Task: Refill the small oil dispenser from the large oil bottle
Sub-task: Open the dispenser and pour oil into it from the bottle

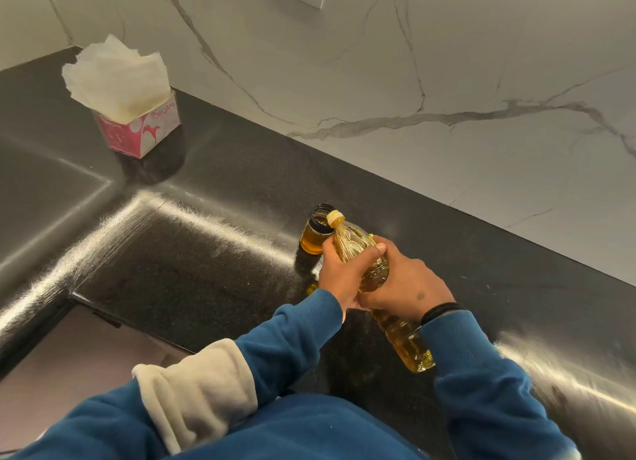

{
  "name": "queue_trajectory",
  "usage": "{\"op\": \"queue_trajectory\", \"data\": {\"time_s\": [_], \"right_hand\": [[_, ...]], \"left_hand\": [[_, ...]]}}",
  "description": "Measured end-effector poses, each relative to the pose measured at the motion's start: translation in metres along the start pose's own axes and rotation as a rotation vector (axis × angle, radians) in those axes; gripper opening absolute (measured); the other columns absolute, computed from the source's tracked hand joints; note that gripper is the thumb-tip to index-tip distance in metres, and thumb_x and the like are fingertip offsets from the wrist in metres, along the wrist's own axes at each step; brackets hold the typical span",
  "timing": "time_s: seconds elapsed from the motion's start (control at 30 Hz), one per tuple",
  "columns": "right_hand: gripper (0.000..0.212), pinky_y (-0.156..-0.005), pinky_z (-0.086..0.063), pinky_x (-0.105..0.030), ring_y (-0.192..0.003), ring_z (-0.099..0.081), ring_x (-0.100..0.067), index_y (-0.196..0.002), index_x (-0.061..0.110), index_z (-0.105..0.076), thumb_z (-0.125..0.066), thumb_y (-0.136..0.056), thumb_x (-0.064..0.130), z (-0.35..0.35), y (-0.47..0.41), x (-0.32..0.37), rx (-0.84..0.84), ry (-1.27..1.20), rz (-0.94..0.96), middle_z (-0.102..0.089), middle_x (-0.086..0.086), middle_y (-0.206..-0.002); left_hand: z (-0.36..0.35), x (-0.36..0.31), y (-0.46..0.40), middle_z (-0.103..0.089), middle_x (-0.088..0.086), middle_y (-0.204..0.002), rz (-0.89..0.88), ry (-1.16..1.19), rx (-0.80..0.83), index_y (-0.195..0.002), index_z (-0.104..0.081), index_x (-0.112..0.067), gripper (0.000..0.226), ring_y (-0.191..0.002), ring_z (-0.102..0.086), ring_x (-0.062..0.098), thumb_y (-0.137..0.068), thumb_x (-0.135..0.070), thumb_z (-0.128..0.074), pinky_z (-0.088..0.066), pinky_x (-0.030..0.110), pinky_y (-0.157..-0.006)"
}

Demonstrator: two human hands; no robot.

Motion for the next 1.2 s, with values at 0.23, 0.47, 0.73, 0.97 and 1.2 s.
{"op": "queue_trajectory", "data": {"time_s": [0.23, 0.47, 0.73, 0.97, 1.2], "right_hand": [[0.113, -0.089, -0.052, -0.025, -0.111, -0.058, -0.014, -0.153, 0.041, -0.004, -0.082, -0.07, 0.051, -0.01, -0.004, -0.003, -0.007, -0.136, 0.036, -0.05, 0.002, -0.143], [0.115, -0.1, -0.051, -0.033, -0.114, -0.06, -0.015, -0.153, 0.04, -0.003, -0.083, -0.072, 0.046, -0.003, -0.001, -0.001, -0.106, -0.325, 0.111, -0.053, 0.003, -0.141], [0.11, -0.093, -0.053, -0.027, -0.106, -0.063, -0.007, -0.148, 0.039, -0.014, -0.088, -0.066, 0.039, 0.011, 0.02, -0.036, -0.314, -0.598, 0.091, -0.06, 0.011, -0.127], [0.093, -0.081, -0.051, -0.015, -0.095, -0.062, 0.002, -0.136, 0.038, -0.025, -0.087, -0.066, 0.041, 0.027, 0.052, -0.103, -0.482, -0.711, -0.008, -0.06, 0.018, -0.107], [0.077, -0.08, -0.058, -0.023, -0.087, -0.061, 0.002, -0.125, 0.035, -0.034, -0.087, -0.069, 0.042, 0.029, 0.064, -0.168, -0.594, -0.714, -0.14, -0.059, 0.018, -0.097]], "left_hand": [[0.007, -0.002, -0.005, -0.07, -0.001, -0.117, -0.03, -0.051, -0.028, -0.126, -0.06, -0.03, 0.074, -0.107, -0.067, 0.024, -0.061, -0.043, -0.091, -0.062, 0.045, -0.071], [0.006, -0.026, -0.005, -0.068, -0.008, -0.115, -0.199, -0.272, -0.05, -0.126, -0.056, -0.03, 0.079, -0.105, -0.066, 0.014, -0.057, -0.048, -0.092, -0.058, 0.041, -0.09], [-0.037, -0.037, 0.004, -0.075, -0.007, -0.102, -0.327, -0.439, 0.118, -0.115, -0.064, -0.027, 0.076, -0.095, -0.072, 0.008, -0.047, -0.038, -0.097, -0.061, 0.037, -0.087], [-0.107, -0.02, 0.015, -0.07, -0.01, -0.11, -0.437, -0.612, 0.269, -0.12, -0.058, -0.028, 0.08, -0.1, -0.067, 0.0, -0.053, -0.012, -0.097, -0.058, 0.03, -0.089], [-0.163, 0.007, 0.016, -0.068, -0.016, -0.109, -0.536, -0.804, 0.295, -0.118, -0.054, -0.039, 0.082, -0.104, -0.065, 0.0, -0.05, -0.019, -0.095, -0.057, 0.029, -0.091]]}}
Point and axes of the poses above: each hand's wrist, its own y-axis away from the middle knuckle, its own z-axis out of the back of the hand, x = y × z, the point moved 9 cm from there along -y, towards the middle knuckle
